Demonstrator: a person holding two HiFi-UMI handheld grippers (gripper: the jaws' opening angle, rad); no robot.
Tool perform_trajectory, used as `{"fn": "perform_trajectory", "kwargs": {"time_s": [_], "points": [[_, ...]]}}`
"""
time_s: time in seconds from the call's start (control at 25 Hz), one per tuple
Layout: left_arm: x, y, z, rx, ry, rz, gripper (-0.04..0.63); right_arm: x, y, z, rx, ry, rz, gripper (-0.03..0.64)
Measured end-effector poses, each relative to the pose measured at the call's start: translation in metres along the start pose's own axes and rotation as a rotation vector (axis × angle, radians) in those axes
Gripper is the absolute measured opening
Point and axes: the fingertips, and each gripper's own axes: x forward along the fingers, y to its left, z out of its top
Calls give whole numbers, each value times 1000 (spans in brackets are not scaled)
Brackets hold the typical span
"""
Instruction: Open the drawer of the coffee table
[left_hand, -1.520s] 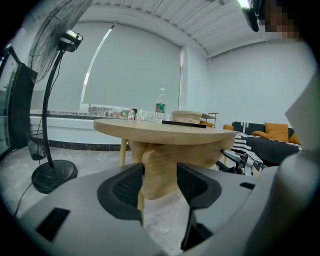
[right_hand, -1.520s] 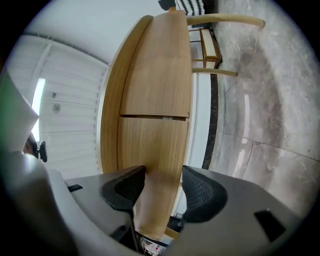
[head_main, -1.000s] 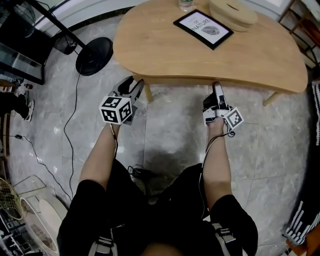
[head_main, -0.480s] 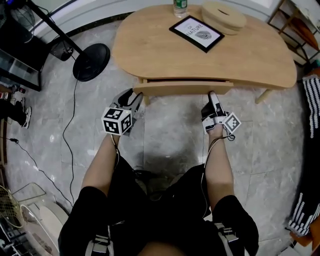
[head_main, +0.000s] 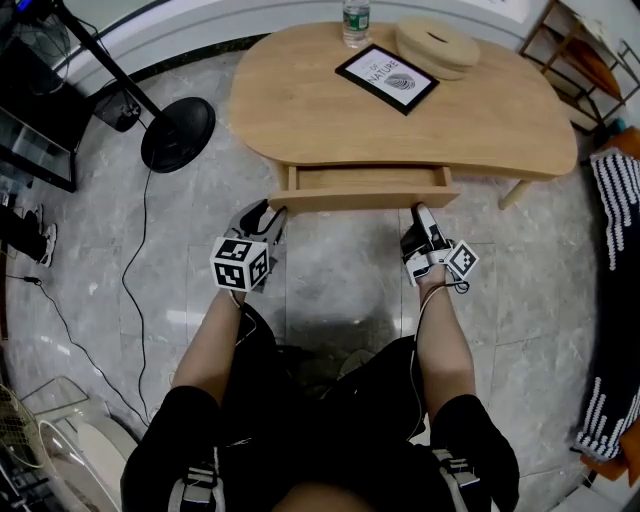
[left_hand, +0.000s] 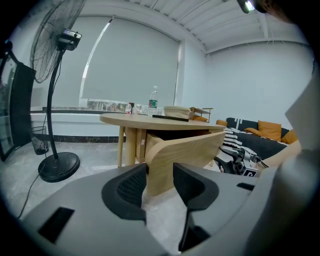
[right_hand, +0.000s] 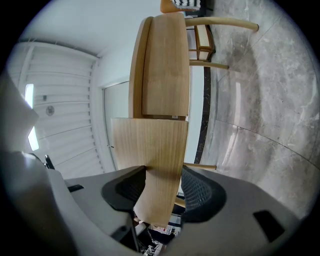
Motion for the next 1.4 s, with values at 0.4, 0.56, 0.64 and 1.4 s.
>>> {"fn": "perform_trajectory", "kwargs": {"time_s": [0.4, 0.56, 0.64, 1.4], "points": [[-18, -5, -6, -14, 5, -13, 158, -15, 3, -11, 10, 58, 3, 229], [-19, -5, -5, -22, -1, -16, 158, -18, 5, -12, 12, 62, -1, 229], [-21, -4, -6, -24, -4, -14, 152, -19, 5, -13, 12, 63, -3, 227], [-43, 3, 9, -35, -28, 62, 110, -72, -2, 25, -553, 190, -450, 117]]}}
